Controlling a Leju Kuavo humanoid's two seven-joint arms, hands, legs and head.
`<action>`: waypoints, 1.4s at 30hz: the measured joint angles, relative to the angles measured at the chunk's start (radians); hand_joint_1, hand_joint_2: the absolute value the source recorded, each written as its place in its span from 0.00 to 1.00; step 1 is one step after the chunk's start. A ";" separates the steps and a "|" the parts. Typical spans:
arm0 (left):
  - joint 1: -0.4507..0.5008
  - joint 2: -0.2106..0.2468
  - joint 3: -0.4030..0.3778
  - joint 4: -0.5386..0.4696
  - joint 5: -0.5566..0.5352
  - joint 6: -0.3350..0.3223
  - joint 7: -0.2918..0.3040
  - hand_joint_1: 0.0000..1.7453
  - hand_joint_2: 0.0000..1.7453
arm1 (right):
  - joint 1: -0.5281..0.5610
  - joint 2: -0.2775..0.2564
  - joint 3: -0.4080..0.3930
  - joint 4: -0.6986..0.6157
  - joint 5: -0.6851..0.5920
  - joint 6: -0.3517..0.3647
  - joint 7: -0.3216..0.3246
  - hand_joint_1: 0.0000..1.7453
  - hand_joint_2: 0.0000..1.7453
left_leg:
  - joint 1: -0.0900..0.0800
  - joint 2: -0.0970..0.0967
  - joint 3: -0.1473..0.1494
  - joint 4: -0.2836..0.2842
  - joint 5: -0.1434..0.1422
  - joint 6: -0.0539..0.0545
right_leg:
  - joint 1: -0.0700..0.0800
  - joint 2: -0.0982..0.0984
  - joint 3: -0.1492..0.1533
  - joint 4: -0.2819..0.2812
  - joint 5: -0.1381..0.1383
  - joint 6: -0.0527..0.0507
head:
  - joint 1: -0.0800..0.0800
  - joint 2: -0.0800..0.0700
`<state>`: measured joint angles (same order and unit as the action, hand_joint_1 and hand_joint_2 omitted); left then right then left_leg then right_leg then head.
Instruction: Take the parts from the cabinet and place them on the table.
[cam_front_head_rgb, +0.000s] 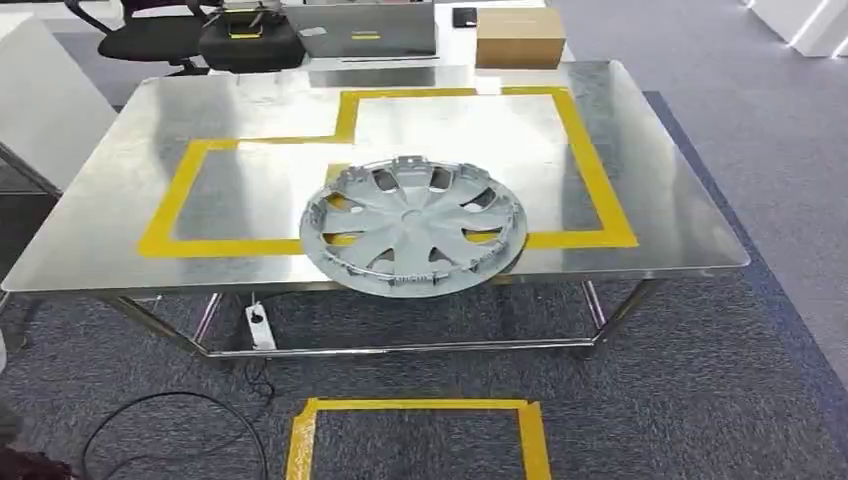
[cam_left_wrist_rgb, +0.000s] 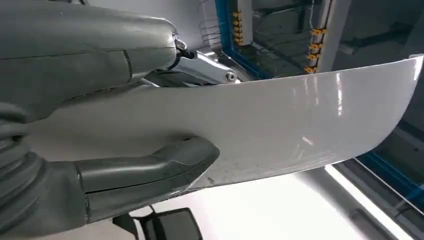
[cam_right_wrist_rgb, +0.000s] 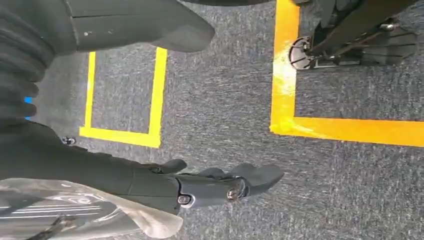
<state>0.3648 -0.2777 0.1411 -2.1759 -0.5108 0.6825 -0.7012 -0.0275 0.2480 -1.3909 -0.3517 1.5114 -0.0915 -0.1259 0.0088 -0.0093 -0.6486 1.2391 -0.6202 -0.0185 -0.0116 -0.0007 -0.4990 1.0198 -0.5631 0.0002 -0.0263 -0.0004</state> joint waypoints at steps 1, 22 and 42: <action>0.001 0.000 0.000 0.000 0.001 0.000 0.000 1.00 1.00 | 0.000 0.000 0.000 0.000 0.000 0.000 0.000 0.00 1.00 | 0.000 0.000 0.017 -0.072 0.054 0.004 | 0.000 0.000 0.017 0.000 -0.011 0.002 | 0.000 0.000; 0.010 0.003 -0.002 0.006 0.045 0.000 0.001 1.00 1.00 | -0.003 0.000 -0.003 0.001 0.001 -0.004 0.006 0.00 1.00 | -0.009 -0.004 0.201 -0.214 0.016 0.034 | 0.008 -0.001 -0.159 0.045 0.095 0.014 | 0.011 0.000; 0.034 0.134 -0.055 0.205 -0.093 -0.034 0.301 1.00 1.00 | 0.002 -0.003 0.041 0.004 -0.078 0.014 0.009 0.00 1.00 | -0.004 0.007 0.094 -0.221 0.120 0.059 | 0.000 0.003 -0.156 0.179 -0.047 0.042 | 0.016 0.000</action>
<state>0.3985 -0.1440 0.0866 -1.9708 -0.6035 0.6482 -0.4006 -0.0257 0.2453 -1.3500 -0.3479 1.4332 -0.0778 -0.1167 0.0045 -0.0021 -0.5546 1.0185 -0.5002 0.0405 -0.0112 0.0025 -0.6553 1.1985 -0.6105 0.0424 -0.0100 -0.0004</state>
